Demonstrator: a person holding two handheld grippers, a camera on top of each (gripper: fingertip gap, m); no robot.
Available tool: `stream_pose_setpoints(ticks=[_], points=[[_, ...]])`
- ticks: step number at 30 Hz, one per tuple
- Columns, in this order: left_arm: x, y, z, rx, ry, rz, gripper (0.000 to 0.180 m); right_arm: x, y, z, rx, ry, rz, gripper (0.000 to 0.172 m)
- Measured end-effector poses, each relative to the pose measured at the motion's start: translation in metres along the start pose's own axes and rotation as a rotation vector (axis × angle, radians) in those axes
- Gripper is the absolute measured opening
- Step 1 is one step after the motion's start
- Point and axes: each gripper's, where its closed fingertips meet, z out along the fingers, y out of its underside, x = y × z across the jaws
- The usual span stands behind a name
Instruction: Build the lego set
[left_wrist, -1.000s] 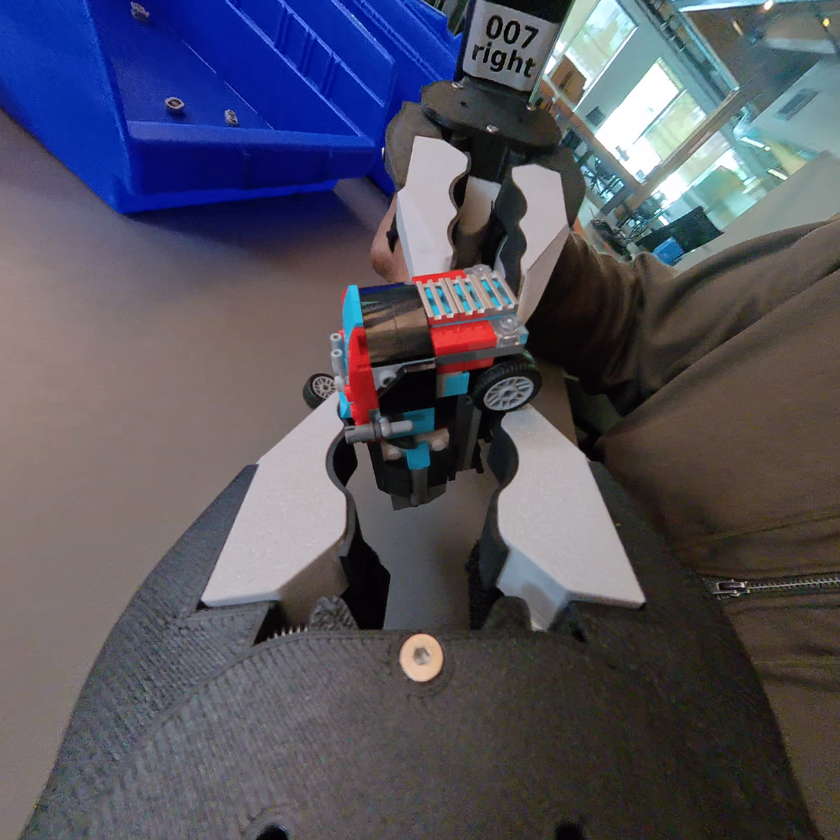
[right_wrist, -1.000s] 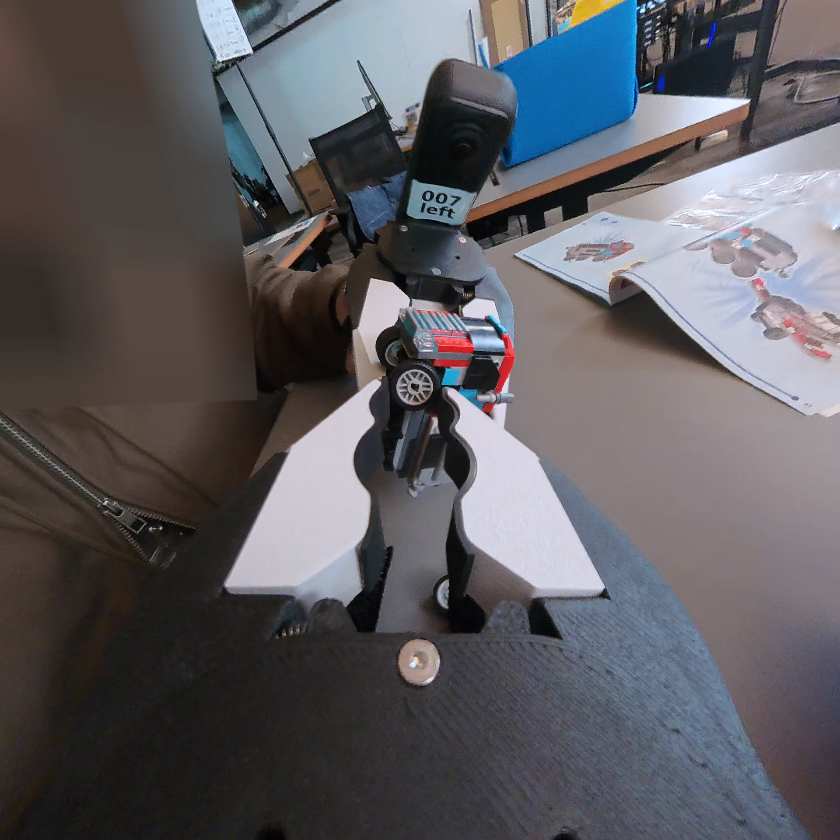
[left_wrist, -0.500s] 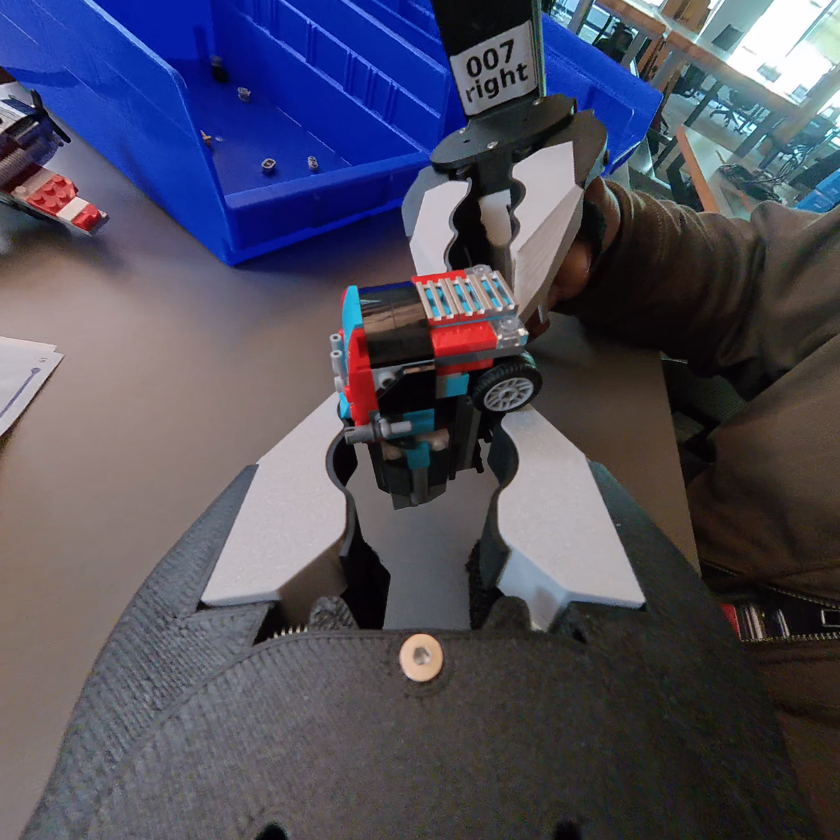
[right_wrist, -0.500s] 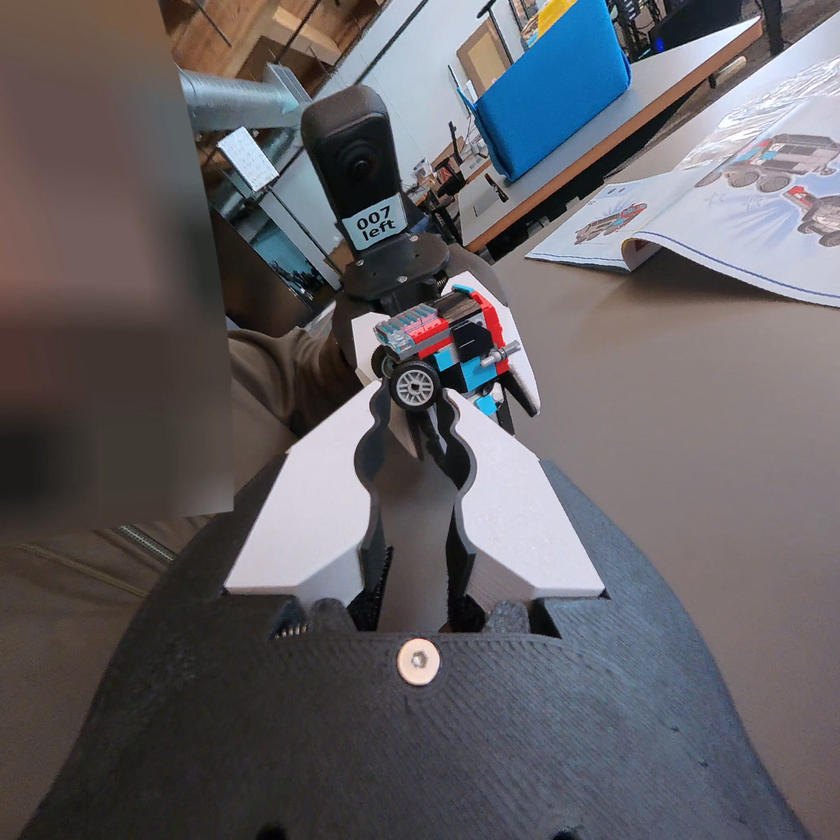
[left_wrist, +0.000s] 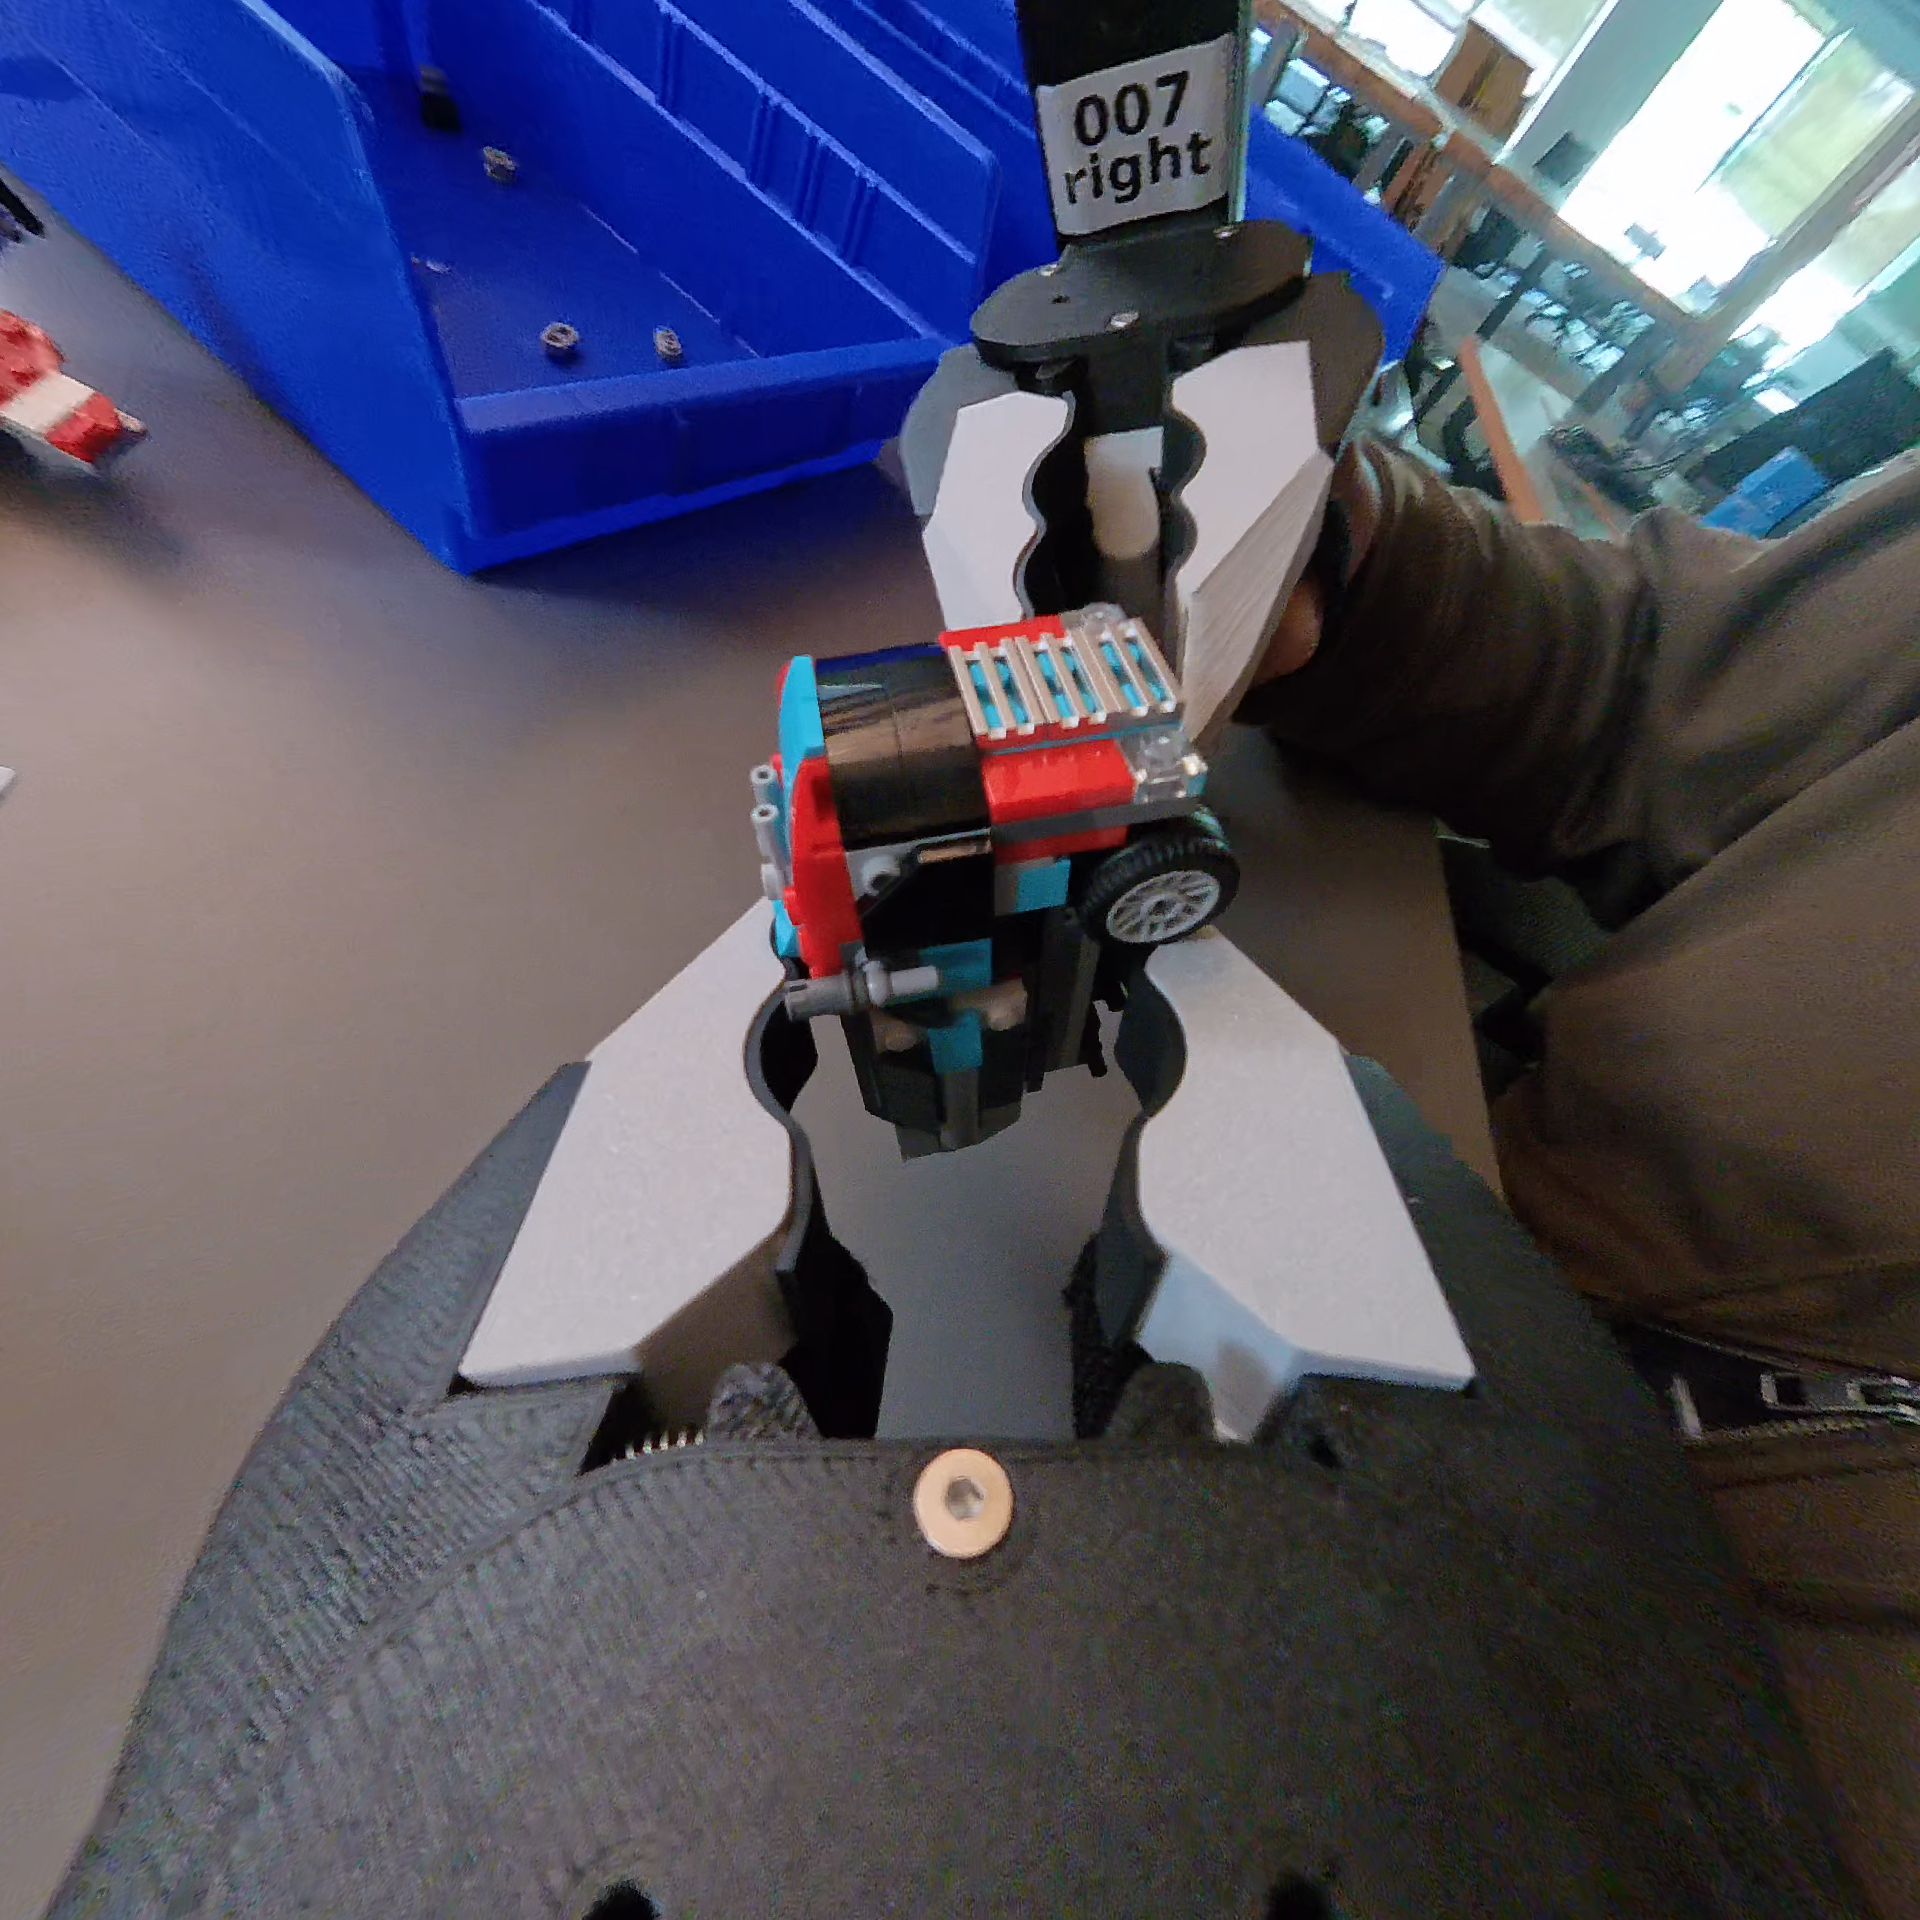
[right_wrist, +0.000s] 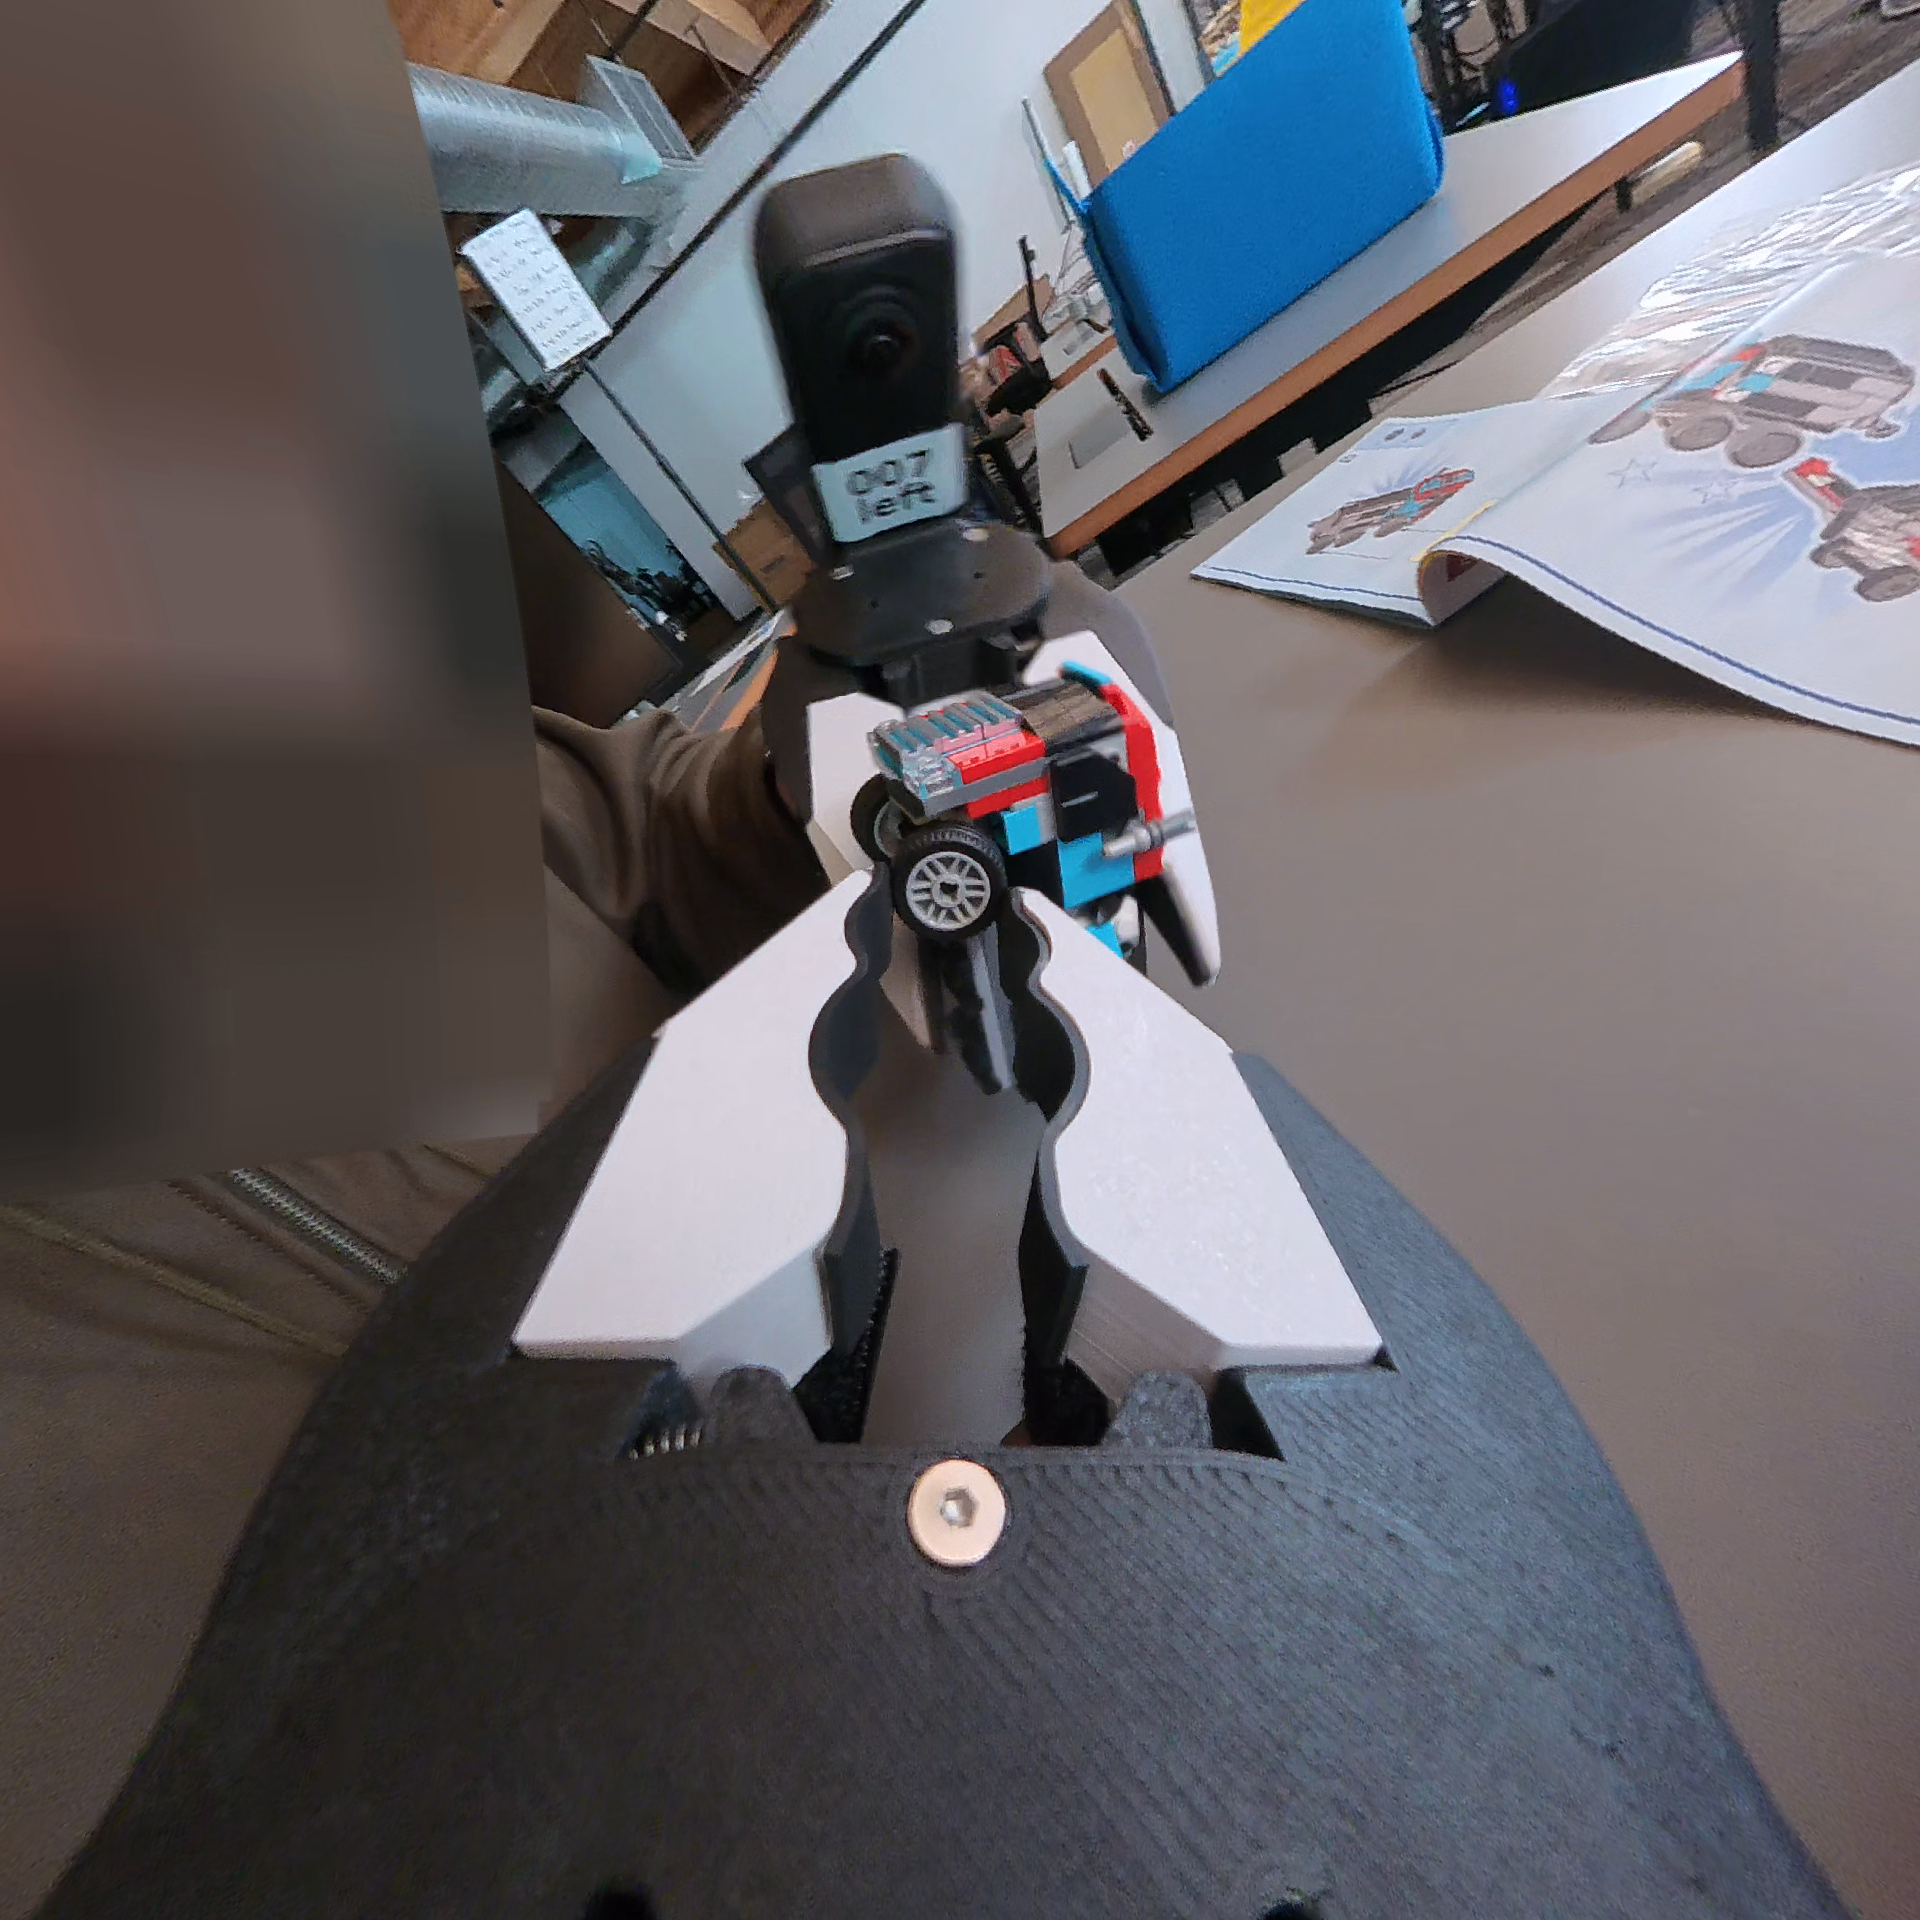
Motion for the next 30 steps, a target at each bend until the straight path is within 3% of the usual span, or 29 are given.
stream_pose_setpoints(ticks=[11, 23, 30], points=[[0.025, 0.007, 0.006, -0.014, 0.231, -0.135, 0.057, -0.013, 0.008, 0.001, -0.086, -0.054, -0.122, 0.021], [0.024, 0.000, 0.003, 0.033, 0.248, -0.162, 0.058, -0.013, 0.003, 0.001, -0.078, -0.008, -0.148, 0.022], [0.003, -0.019, -0.008, 0.165, 0.164, -0.192, 0.058, -0.004, -0.013, -0.004, -0.014, 0.100, -0.160, 0.052]])
